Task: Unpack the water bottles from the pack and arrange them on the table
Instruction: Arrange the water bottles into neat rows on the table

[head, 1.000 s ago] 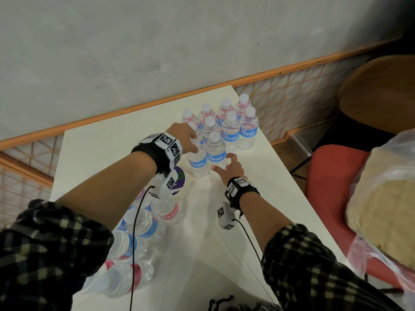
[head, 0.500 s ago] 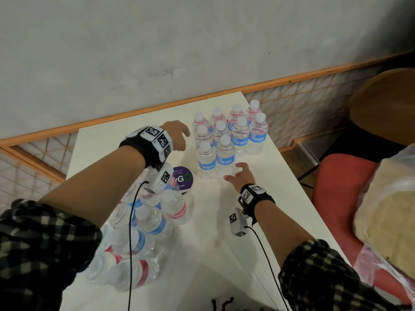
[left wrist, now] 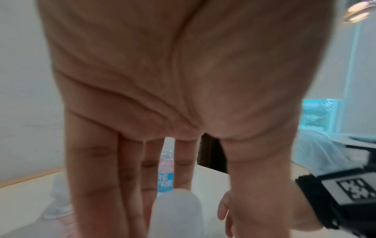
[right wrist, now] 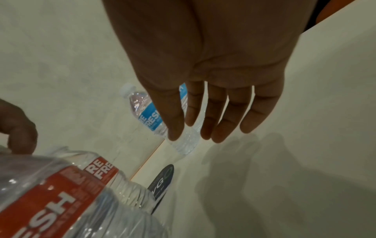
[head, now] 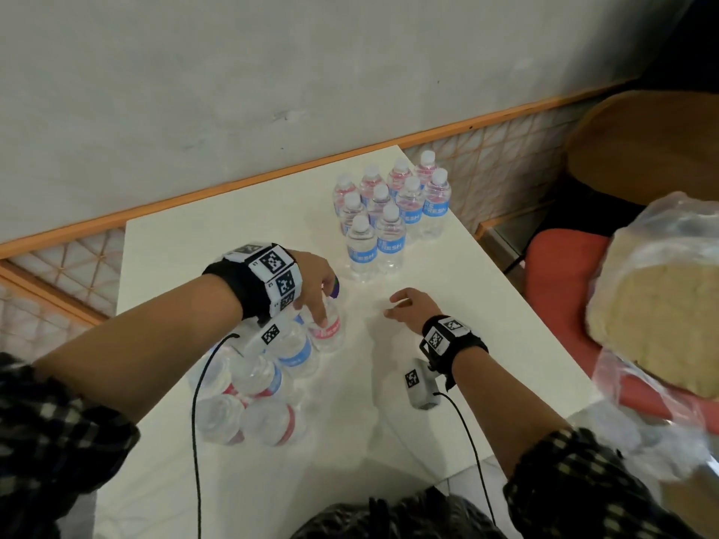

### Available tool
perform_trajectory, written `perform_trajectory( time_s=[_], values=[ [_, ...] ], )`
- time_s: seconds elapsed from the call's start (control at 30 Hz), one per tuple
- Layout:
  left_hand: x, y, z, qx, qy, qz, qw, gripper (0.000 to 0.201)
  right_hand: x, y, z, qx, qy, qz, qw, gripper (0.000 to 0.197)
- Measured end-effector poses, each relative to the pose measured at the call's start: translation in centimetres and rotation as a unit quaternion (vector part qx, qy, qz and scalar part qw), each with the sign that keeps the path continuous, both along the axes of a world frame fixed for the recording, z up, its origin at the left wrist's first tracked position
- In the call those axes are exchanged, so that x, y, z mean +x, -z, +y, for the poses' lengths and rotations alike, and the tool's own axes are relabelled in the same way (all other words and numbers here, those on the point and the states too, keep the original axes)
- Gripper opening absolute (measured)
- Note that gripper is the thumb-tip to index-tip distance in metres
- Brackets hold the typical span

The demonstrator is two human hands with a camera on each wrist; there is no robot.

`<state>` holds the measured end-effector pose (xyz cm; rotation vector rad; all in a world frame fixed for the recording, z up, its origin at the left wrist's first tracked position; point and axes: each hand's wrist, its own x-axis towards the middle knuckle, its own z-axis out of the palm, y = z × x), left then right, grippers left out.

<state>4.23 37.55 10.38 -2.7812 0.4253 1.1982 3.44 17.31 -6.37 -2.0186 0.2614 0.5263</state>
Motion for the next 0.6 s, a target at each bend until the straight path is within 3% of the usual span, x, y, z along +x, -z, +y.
perform_trajectory(
  time_s=[0.17, 0.37, 0.5, 0.6],
  values=[
    [-2.0, 0.8, -0.8, -0.049, 0.054, -0.090, 0.993, 0.025, -4.1, -0.8, 0.3, 0.003, 0.027, -0.013, 1.000, 0.032],
    [-4.8, 1.2, -4.0, -0.139, 0.070, -0.124, 0.980, 0.030, -9.2, -2.1, 2.8, 0.034, -0.027, -0.075, 0.996, 0.083],
    [-5.1, 1.0, -4.1, -0.158, 0.079, -0.127, 0.976, 0.032, -11.3, -1.7, 3.2, 0.029, 0.026, -0.107, 0.994, 0.075],
    [-4.5, 0.4, -2.7, -0.082, 0.107, -0.105, 0.985, 0.035, -12.1, -1.3, 3.2, 0.028, 0.081, -0.115, 0.990, 0.070]
  ],
)
